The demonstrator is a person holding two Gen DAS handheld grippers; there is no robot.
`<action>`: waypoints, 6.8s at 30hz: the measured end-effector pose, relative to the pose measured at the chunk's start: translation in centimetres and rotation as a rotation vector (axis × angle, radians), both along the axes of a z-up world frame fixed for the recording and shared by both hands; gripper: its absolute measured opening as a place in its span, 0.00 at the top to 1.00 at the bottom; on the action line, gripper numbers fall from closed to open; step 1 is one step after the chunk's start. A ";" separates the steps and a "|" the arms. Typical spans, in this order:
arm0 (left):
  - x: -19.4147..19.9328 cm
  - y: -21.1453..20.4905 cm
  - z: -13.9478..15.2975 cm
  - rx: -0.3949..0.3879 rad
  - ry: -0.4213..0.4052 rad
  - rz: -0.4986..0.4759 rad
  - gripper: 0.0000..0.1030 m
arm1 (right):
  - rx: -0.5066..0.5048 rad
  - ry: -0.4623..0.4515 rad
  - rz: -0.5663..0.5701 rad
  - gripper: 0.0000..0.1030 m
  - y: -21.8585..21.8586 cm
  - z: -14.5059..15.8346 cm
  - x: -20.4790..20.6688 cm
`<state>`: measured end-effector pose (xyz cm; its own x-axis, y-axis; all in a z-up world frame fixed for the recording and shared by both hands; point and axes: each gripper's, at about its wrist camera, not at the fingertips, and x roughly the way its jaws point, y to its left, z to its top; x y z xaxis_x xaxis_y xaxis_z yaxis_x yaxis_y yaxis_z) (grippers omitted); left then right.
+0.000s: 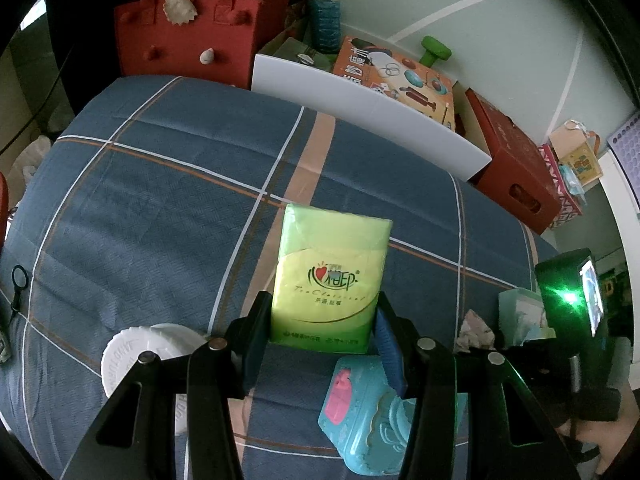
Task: Organize soft objects
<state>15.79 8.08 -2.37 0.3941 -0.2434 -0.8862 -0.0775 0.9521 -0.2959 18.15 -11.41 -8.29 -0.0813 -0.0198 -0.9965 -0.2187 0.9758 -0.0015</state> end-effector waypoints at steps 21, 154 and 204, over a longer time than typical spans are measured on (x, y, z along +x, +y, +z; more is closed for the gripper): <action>-1.6 -1.5 3.1 0.023 -0.082 -0.035 0.51 | 0.135 -0.212 -0.019 0.92 -0.1 10.9 -3.0; -18.7 -5.7 -2.0 0.405 -0.039 -0.113 0.06 | -0.050 -0.518 -0.363 0.10 -4.4 4.4 -24.4; -19.9 -7.4 -0.7 0.385 -0.150 -0.201 0.06 | -0.052 -0.573 -0.477 0.10 -6.4 5.6 -25.5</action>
